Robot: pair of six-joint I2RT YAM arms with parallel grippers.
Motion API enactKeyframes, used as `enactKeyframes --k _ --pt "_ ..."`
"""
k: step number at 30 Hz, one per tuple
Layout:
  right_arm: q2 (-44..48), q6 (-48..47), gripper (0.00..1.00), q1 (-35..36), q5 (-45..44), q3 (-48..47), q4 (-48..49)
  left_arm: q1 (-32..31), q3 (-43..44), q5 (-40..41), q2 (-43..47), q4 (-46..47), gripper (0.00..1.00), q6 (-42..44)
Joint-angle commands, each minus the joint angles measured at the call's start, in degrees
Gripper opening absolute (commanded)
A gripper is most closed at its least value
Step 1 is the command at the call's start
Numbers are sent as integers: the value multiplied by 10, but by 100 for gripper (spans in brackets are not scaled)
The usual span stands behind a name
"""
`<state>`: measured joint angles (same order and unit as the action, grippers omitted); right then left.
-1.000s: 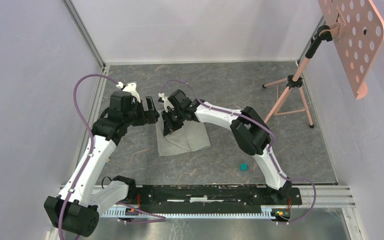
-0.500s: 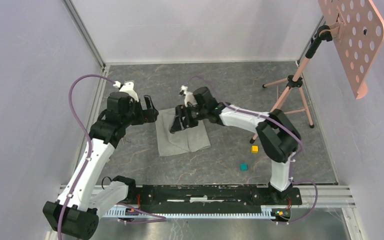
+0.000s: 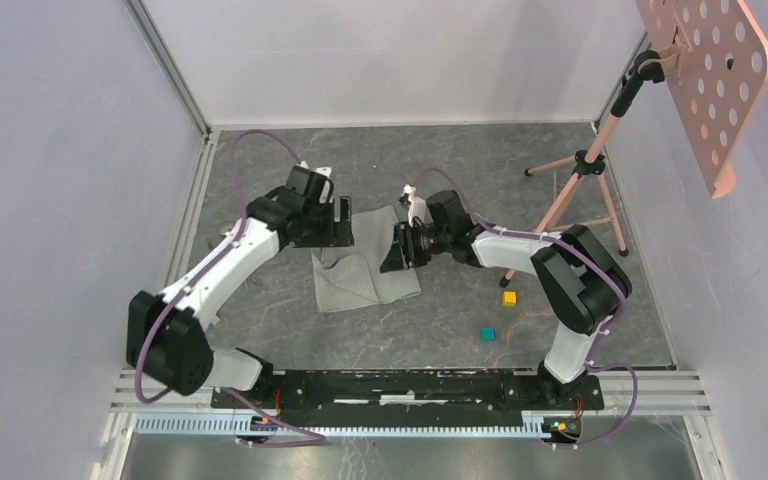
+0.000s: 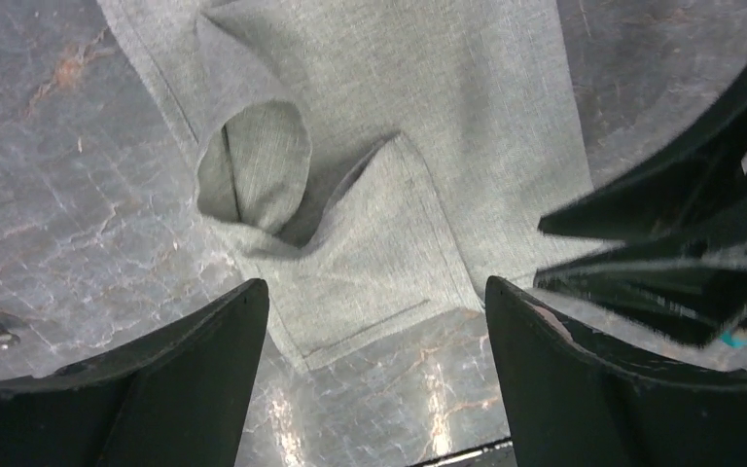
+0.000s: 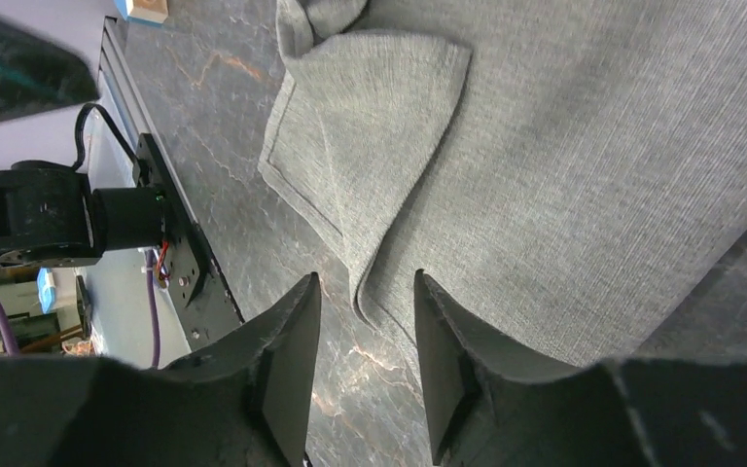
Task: Fold the napkin into a case and place the utensils inside
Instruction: Fold the rectangle-folded napkin at the center of the board, then smooth out the square-folded napkin at the center of the board.
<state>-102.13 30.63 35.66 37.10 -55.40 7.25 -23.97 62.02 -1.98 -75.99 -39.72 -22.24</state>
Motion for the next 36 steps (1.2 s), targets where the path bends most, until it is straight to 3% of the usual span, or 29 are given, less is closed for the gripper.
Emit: enactKeyframes --k 1,4,9,14,22,25,29,36 --pt "7 1 45 1 19 25 73 -32 72 105 -84 -27 87 -1" --pt "13 -6 44 1 18 40 78 -38 102 113 -154 -25 79 8" --pt "22 -10 44 1 3 59 89 -39 122 36 -220 42 68 -31" --pt "20 -26 45 2 -26 64 84 -30 180 95 -303 4 58 -35" --pt "6 -42 43 15 -80 84 68 61 215 154 -346 -76 47 27" --pt "7 -65 39 20 -114 86 42 83 225 194 -328 -115 44 45" --pt "5 -102 35 21 -174 75 -14 87 220 216 -254 -125 47 58" --pt "-13 -194 32 17 -362 11 -142 86 154 46 -127 -77 61 26"
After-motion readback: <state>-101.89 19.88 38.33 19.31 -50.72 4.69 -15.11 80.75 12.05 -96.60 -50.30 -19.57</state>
